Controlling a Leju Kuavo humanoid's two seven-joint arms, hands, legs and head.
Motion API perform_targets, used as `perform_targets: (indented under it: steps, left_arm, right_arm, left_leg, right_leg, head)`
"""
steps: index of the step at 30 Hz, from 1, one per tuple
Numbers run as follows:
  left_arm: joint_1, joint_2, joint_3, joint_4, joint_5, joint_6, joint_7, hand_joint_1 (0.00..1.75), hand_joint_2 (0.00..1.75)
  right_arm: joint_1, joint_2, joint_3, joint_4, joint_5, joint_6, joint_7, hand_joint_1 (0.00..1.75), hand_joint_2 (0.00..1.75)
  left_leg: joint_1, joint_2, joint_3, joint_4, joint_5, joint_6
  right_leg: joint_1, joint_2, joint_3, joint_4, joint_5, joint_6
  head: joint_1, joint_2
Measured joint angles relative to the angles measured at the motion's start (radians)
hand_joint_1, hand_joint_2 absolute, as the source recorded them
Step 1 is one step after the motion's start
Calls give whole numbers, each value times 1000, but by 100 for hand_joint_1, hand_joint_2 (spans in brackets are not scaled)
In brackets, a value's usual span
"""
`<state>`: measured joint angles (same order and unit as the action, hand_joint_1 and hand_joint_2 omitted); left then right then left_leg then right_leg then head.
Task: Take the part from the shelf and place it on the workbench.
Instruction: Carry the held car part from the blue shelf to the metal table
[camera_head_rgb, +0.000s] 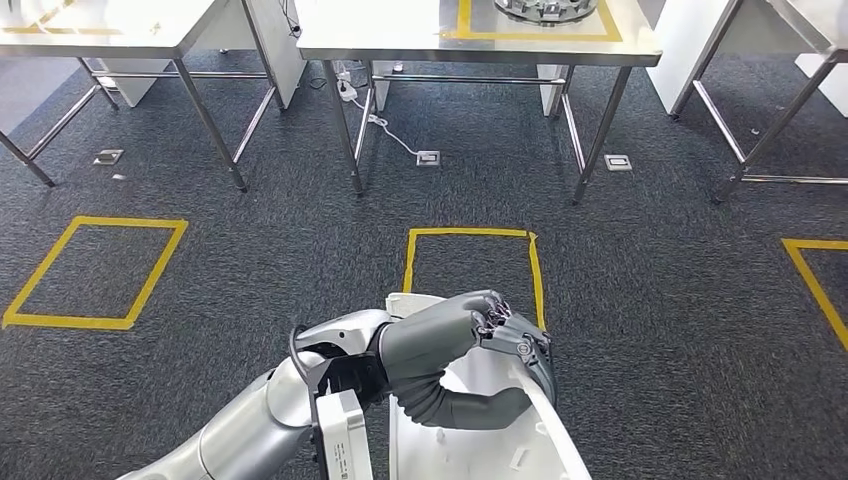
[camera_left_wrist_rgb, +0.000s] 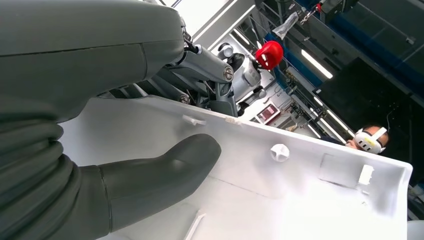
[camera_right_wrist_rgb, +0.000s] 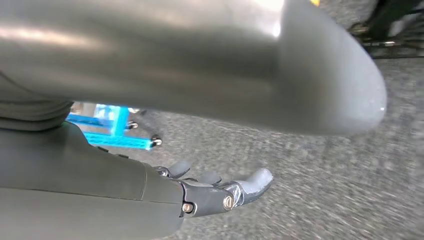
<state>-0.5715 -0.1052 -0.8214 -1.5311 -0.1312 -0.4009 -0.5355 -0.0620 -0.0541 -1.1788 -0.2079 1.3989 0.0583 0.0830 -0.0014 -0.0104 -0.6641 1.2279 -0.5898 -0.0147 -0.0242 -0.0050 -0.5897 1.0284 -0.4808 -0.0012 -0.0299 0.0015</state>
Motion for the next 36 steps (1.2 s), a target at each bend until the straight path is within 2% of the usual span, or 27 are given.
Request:
perform_targets:
  steps: [1, 2, 3, 4, 5, 6, 7, 9, 12, 13, 14, 16, 17, 18, 19, 20, 21, 22, 23, 24, 27, 29, 31, 32, 33, 34, 36]
  left_arm:
    - [0, 2, -1, 0, 0, 0, 0, 175, 175]
    - [1, 4, -2, 0, 0, 0, -1, 175, 175]
    - [1, 6, -4, 0, 0, 0, -1, 175, 175]
    - [0, 7, -6, 0, -1, 0, -1, 175, 175]
    - [-1, 8, -7, 0, -2, 0, -2, 175, 175]
    - [-3, 8, -8, 0, -2, 0, -2, 175, 175]
    - [-5, 9, -9, 0, -3, 0, -2, 175, 175]
    - [-9, 9, -11, 0, -3, 0, -2, 175, 175]
    - [-12, 8, -18, 0, -3, -1, -2, 175, 175]
    - [-15, 6, -20, 0, -3, -2, -3, 175, 175]
    - [-18, 5, -23, 0, -3, -3, -3, 175, 175]
    - [-20, 4, -33, 0, -3, -7, -4, 175, 175]
    - [-20, 3, -37, 0, -3, -8, -5, 175, 175]
    - [-19, 3, -40, 1, -3, -9, -5, 175, 175]
    - [-20, 3, -42, 1, -3, -10, -5, 175, 175]
    - [-20, 2, -42, 1, -3, -10, -5, 175, 175]
    - [-21, 1, -43, 1, -3, -10, -5, 175, 175]
    - [-22, 0, -43, 2, -3, -10, -5, 175, 175]
    - [-22, 0, -44, 2, -2, -10, -5, 175, 175]
    - [-23, 0, -45, 3, -2, -10, -6, 175, 175]
    - [-25, -1, -48, 2, 0, -10, -6, 175, 175]
    - [-26, 0, -49, 2, 1, -10, -6, 175, 175]
    - [-25, 1, -50, 3, 1, -9, -6, 175, 175]
    - [-24, 2, -50, 3, 2, -9, -6, 175, 175]
    - [-23, 3, -51, 4, 2, -9, -6, 175, 175]
    - [-23, 4, -51, 4, 2, -9, -6, 175, 175]
    - [-24, 4, -51, 3, 1, -9, -6, 175, 175]
  right_arm:
    - [0, 0, -1, 0, -6, 1, -6, 0, 0]
    - [0, 0, -2, 0, -13, 3, -9, 0, 0]
    - [0, 0, -5, 0, -21, 4, -12, 0, 0]
    - [0, 0, -9, 0, -30, 6, -15, 0, 0]
    - [0, 0, -15, 0, -42, 6, -18, 0, 0]
    - [-1, 0, -22, 0, -56, 7, -21, 0, 0]
    - [-3, 0, -31, 0, -71, 7, -24, 0, 0]
    - [-6, 0, -50, 0, -97, 8, -25, 0, 0]
    - [-10, 0, -73, 0, -119, 7, -23, 0, 0]
    - [-11, 0, -78, 0, -125, 6, -23, 0, 0]
    - [-13, -1, -84, 0, -129, 5, -23, 0, 0]
    - [-12, -2, -95, 0, -136, 4, -22, 0, 0]
    - [-10, -3, -99, 0, -138, 4, -22, 0, 0]
    - [-9, -3, -102, 0, -140, 4, -22, 0, 0]
    - [-8, -3, -104, 0, -142, 5, -23, 0, 0]
    - [-7, -3, -107, 0, -144, 5, -24, 0, 0]
    - [-8, -3, -110, 0, -145, 4, -24, 0, 0]
    - [-9, -3, -113, 0, -146, 5, -24, 0, 0]
    - [-10, -3, -115, 0, -146, 5, -25, 0, 0]
    - [-11, -3, -117, 0, -146, 5, -25, 0, 0]
    - [-9, -2, -118, 0, -146, 5, -26, 0, 0]
    - [-10, -2, -118, 0, -146, 5, -29, 0, 0]
    - [-11, -2, -118, 0, -146, 7, -29, 0, 0]
    - [-10, -2, -118, 0, -146, 7, -29, 0, 0]
    - [-9, -2, -118, 0, -146, 8, -29, 0, 0]
    - [-9, -2, -118, 0, -146, 8, -29, 0, 0]
    - [-9, -1, -118, 0, -146, 10, -29, 0, 0]
  left_leg:
    - [1, 0, -37, 63, -19, -2]
    - [1, 1, -61, 99, -20, -2]
    - [1, 1, -67, 96, -1, 0]
    - [1, 1, -53, 53, 36, 4]
    - [0, 3, -24, -17, 80, 10]
    - [-2, 5, 7, -88, 112, 16]
    - [-4, 7, 31, -143, 130, 22]
    - [-9, 8, 50, -187, 130, 33]
    - [-4, 3, 68, -197, 123, 52]
    - [-2, 3, 77, -199, 121, 58]
    - [-2, 4, 82, -201, 118, 62]
    - [-3, 6, 88, -201, 108, 67]
    - [-4, 6, 92, -201, 103, 67]
    - [-5, 7, 98, -201, 97, 66]
    - [-5, 8, 107, -200, 90, 64]
    - [-4, 10, 118, -200, 81, 61]
    - [-5, 14, 130, -200, 73, 58]
    - [-6, 17, 138, -200, 65, 53]
    - [-8, 20, 143, -201, 59, 47]
    - [-10, 22, 146, -200, 55, 40]
    - [-10, 24, 148, -173, 51, 23]
    - [-7, 19, 104, -87, 30, 12]
    - [-4, 16, 22, 36, -19, 6]
    - [-4, 16, -12, 76, -35, 5]
    - [-4, 16, -33, 87, -32, 6]
    - [-4, 15, -36, 61, -5, 9]
    - [-6, 7, -2, -67, 94, 20]
  right_leg:
    - [0, 0, 4, 0, -4, -1]
    - [1, 0, 10, 0, -9, -1]
    - [1, 0, 17, 0, -14, 0]
    - [1, 0, 25, 0, -20, 2]
    - [1, 1, 34, 0, -26, 5]
    - [3, 1, 41, 1, -33, 9]
    - [4, 1, 46, 1, -38, 15]
    - [7, 0, 53, 0, -42, 29]
    - [4, -1, 54, 25, -44, 47]
    - [3, -1, 39, 55, -58, 49]
    - [3, 0, 11, 103, -80, 52]
    - [3, 2, -72, 222, -126, 55]
    - [4, 2, -106, 261, -132, 57]
    - [4, 2, -124, 267, -118, 58]
    - [3, 2, -121, 233, -82, 58]
    - [3, -1, -101, 169, -32, 57]
    - [5, -7, -78, 103, 6, 54]
    - [8, -14, -60, 49, 27, 47]
    - [12, -20, -48, 17, 36, 39]
    - [15, -22, -46, 9, 29, 30]
    - [11, -10, -26, 1, 26, 6]
    - [8, -1, -8, -2, 18, -5]
    - [8, 7, 4, -2, 6, -9]
    - [9, 11, 10, -2, -1, -9]
    - [9, 16, 18, -2, -7, -9]
    - [9, 21, 28, -2, -14, -8]
    - [10, 31, 47, -3, -29, -5]
  head:
    - [-1, 0]
    - [-1, 0]
    - [-1, 0]
    - [-2, 0]
    - [-3, 0]
    - [-3, 0]
    - [-3, 0]
    - [-3, 0]
    - [-1, 0]
    - [1, 0]
    - [3, 0]
    - [7, 0]
    - [8, 0]
    - [9, 0]
    - [9, 0]
    - [10, 0]
    - [11, 0]
    - [11, 0]
    - [12, 0]
    - [12, 0]
    - [10, 0]
    - [6, 0]
    - [4, 0]
    - [3, 0]
    - [3, 0]
    - [3, 0]
    - [2, 0]
